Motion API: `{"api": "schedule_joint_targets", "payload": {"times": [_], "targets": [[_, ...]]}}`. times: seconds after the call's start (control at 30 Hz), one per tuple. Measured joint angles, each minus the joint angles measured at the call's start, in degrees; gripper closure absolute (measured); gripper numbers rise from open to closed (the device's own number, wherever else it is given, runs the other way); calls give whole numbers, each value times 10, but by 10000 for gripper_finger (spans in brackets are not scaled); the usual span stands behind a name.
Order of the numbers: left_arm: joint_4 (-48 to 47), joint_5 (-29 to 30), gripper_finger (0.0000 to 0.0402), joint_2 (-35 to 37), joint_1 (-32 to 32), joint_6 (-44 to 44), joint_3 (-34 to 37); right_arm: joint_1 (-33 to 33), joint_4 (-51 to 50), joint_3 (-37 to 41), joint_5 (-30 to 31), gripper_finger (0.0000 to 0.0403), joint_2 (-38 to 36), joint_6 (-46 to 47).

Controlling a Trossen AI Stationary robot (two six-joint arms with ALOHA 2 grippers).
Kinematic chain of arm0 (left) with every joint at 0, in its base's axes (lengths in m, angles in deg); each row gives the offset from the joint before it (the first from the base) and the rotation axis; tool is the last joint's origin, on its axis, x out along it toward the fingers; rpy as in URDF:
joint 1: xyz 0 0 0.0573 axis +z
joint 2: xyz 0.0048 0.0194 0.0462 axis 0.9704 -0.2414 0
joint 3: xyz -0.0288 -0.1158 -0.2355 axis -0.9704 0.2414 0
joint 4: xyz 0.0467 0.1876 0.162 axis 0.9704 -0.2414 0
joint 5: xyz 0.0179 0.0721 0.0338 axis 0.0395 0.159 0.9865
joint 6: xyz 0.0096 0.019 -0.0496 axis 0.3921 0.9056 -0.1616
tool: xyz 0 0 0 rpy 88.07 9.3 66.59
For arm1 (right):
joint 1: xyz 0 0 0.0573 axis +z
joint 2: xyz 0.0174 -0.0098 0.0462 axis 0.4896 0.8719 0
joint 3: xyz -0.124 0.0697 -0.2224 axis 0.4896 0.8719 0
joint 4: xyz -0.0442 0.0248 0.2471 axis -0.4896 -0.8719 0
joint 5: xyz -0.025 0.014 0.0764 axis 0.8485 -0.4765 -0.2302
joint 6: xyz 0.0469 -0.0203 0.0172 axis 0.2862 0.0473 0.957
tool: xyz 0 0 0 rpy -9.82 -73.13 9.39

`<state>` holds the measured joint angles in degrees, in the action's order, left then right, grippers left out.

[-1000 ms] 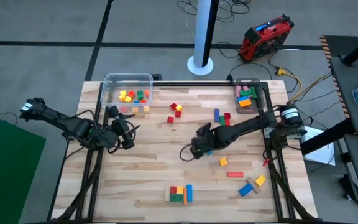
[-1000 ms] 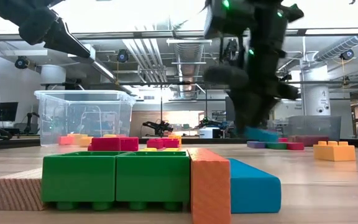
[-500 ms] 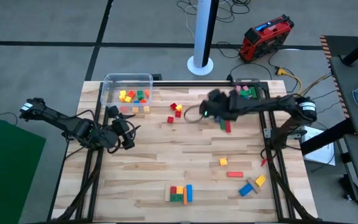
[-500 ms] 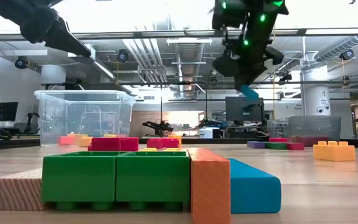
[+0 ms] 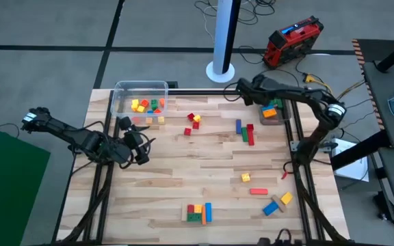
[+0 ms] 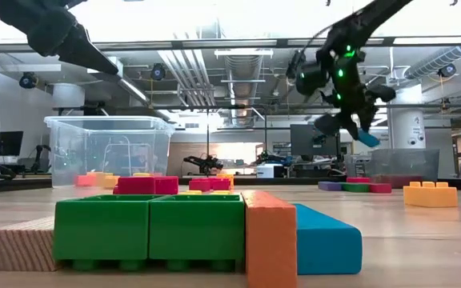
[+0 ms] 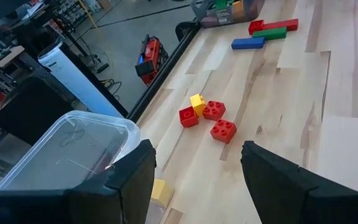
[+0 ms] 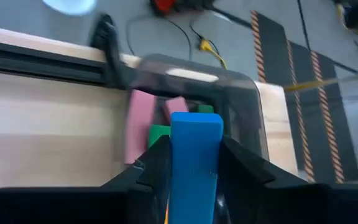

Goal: Sort blocks by size
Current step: Put the blue rectangular wooden block into the black bin, then put the red square game piece into the transparent bin

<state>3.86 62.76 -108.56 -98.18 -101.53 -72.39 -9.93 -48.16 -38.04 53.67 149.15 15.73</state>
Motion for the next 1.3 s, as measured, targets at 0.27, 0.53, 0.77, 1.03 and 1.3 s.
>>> {"api": "schedule_joint_targets", "payload": {"times": [0.27, 0.53, 0.77, 1.03, 1.3], "targets": [[0, 0, 188, -8, 0, -21, 0, -12, 2, 6, -2, 194, 15, -22], [66, -27, 188, -26, 0, -27, -1, 64, 3, 6, -1, 162, -26, -24], [155, -47, 188, -75, 0, -84, -2, 197, 17, 16, 25, 178, -63, -7], [241, -80, 188, -189, 0, -171, -18, 361, 17, 26, 69, 192, -69, 56], [215, -96, 188, -308, 25, -203, -97, 498, 17, 26, 94, 193, -70, 128]]}}
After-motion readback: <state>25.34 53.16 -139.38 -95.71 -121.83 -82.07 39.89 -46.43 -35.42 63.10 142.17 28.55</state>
